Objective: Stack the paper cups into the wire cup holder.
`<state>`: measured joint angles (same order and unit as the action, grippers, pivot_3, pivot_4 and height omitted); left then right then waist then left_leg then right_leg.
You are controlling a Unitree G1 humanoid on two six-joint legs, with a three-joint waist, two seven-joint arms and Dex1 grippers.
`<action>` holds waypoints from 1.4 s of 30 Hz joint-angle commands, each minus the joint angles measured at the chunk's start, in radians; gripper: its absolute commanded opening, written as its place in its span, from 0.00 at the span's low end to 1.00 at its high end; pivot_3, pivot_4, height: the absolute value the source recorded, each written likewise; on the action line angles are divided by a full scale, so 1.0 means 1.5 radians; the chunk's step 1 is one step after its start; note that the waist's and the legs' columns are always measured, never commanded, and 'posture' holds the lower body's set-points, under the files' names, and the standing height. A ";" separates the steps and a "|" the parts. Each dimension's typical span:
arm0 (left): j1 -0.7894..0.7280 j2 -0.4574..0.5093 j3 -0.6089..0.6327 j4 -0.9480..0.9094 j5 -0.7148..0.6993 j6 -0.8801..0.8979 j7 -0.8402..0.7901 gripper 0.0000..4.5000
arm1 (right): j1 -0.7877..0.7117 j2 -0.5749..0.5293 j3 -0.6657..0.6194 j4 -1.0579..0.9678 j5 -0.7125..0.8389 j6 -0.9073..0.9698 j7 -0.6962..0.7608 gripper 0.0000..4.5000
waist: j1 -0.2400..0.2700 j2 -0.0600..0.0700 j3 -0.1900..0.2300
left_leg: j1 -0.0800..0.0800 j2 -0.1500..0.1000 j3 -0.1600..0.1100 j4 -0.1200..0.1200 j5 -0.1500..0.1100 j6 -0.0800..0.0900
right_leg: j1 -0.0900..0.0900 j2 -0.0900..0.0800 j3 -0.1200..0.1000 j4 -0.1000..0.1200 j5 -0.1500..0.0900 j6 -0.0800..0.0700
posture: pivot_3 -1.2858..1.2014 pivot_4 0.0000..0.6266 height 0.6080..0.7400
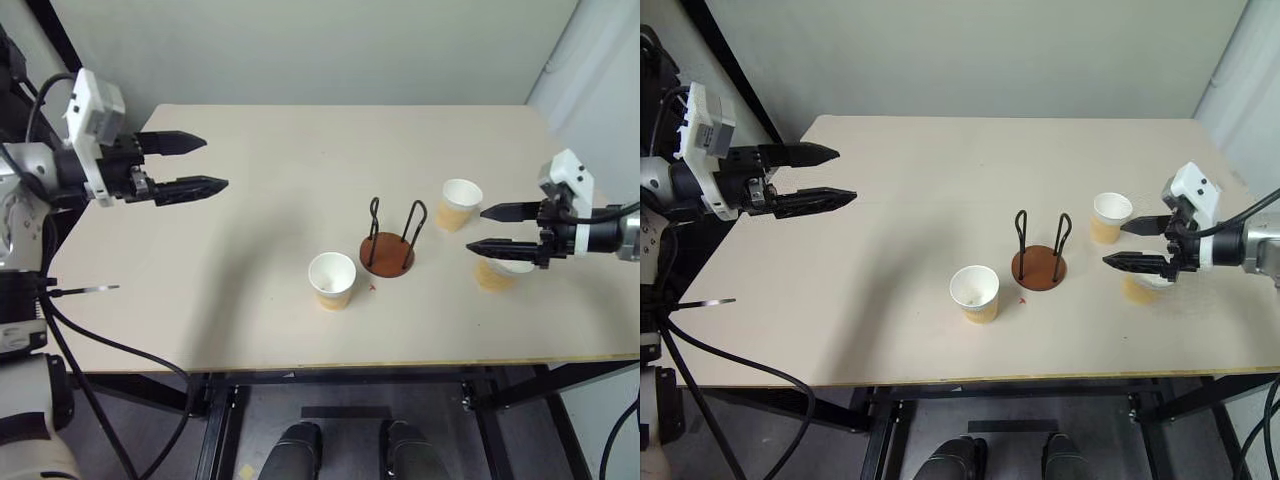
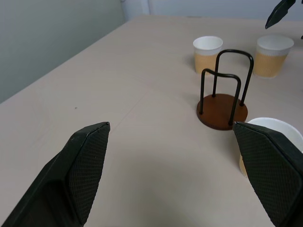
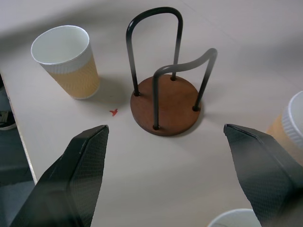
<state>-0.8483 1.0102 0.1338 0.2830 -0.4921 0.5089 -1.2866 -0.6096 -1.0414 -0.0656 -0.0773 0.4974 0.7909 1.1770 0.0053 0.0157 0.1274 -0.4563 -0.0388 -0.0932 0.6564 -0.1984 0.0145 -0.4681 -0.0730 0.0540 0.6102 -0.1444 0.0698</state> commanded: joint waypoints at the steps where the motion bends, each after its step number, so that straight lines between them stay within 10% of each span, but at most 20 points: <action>1: -0.030 -0.003 0.000 0.004 0.008 -0.012 -0.005 0.99 | -0.001 -0.001 -0.030 -0.015 0.008 -0.009 -0.011 0.90 | 0.000 0.000 0.000 | 0.000 0.000 0.000 0.000 0.000 0.000 | 0.000 0.000 0.000 0.000 0.000 0.000 | 0.52 0.24 1.00; 42: 0.056 0.000 0.038 -0.117 -0.029 0.016 -0.025 0.99 | -0.187 0.165 0.184 0.151 -0.121 -0.007 -0.025 0.90 | -0.003 0.000 0.000 | 0.000 0.000 0.000 0.004 0.000 0.001 | 0.001 0.000 0.000 0.000 0.003 -0.002 | 0.52 0.24 1.00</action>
<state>-0.7596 0.9874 0.1489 0.1172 -0.5261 0.5435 -1.3249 -0.8579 -0.7999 0.2172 0.1542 0.3262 0.7979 1.1458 0.0006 0.0151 0.1274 -0.4560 -0.0387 -0.0935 0.6624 -0.1986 0.0167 -0.4670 -0.0730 0.0537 0.6110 -0.1404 0.0674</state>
